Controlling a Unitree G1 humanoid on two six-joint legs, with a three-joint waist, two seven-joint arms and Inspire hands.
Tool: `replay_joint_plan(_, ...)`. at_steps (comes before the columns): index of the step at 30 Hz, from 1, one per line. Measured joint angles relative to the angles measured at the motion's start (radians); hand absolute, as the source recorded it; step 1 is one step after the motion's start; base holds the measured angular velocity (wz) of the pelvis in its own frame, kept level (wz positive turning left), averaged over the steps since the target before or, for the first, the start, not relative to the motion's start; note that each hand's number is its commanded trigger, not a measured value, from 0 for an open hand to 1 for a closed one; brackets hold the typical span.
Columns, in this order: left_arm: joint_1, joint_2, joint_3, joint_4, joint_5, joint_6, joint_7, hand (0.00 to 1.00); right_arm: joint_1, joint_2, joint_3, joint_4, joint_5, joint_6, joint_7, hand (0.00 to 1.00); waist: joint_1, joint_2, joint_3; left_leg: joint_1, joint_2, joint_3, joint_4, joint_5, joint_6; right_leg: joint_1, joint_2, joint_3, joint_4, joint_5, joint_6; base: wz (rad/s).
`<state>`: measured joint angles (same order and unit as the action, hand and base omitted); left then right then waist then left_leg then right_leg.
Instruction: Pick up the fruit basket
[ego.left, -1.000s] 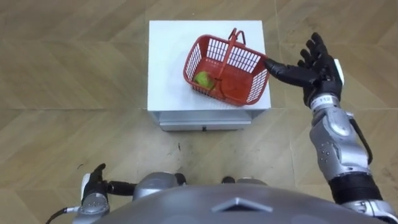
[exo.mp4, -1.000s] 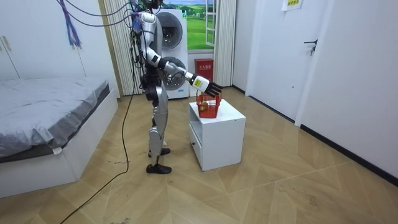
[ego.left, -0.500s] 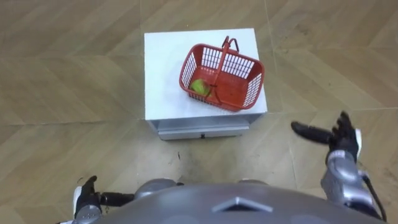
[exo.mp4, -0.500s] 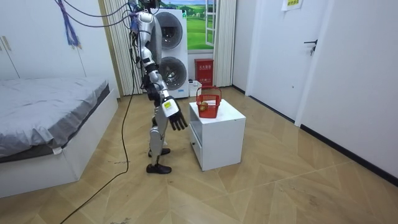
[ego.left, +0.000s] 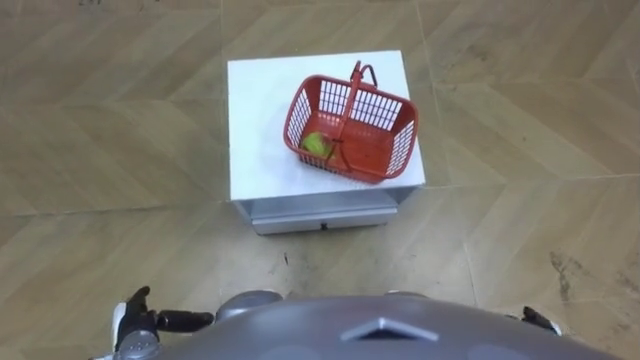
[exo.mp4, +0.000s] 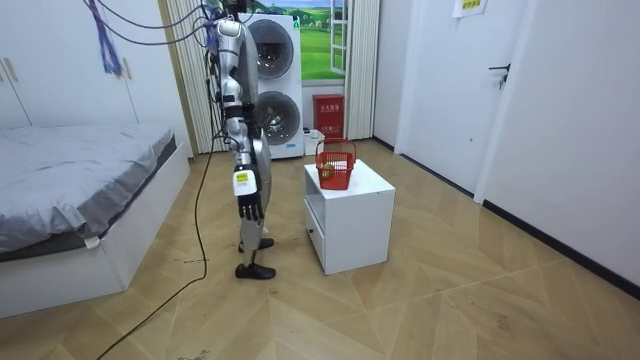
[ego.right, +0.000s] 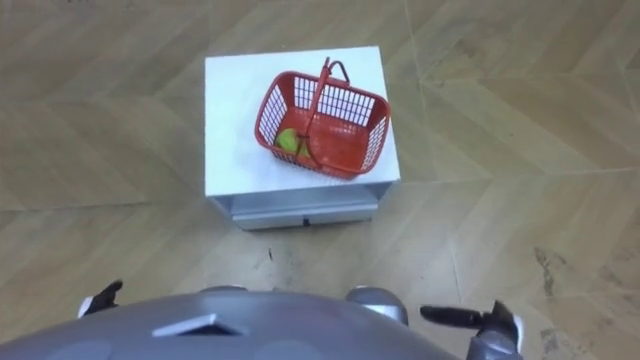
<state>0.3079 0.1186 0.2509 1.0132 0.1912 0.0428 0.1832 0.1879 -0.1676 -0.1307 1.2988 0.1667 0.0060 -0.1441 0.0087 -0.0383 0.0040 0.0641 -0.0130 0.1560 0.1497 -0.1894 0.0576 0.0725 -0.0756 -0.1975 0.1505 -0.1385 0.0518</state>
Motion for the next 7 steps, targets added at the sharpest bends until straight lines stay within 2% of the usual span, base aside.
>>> replay_joint_plan(4, -0.003, -0.002, 0.002, 0.018, 0.075, 0.022, -0.019, 0.00, -0.011, 0.000, -0.001, 0.016, -0.074, 0.037, 0.059, 0.00, -0.001, 0.003, -0.0005, 0.000, 0.000, -0.005, 0.002, -0.001, -0.001, 0.010, 0.000, 0.000, 0.000, 0.000, 0.000, 0.00)
replay_joint_plan(7, -0.008, -0.009, 0.001, 0.029, 0.129, 0.023, -0.031, 0.00, -0.034, 0.000, 0.000, 0.015, -0.124, 0.039, 0.093, 0.00, 0.000, 0.004, -0.0015, 0.001, 0.001, -0.006, 0.007, -0.004, -0.001, 0.009, 0.000, -0.001, 0.000, -0.001, 0.000, 0.00)
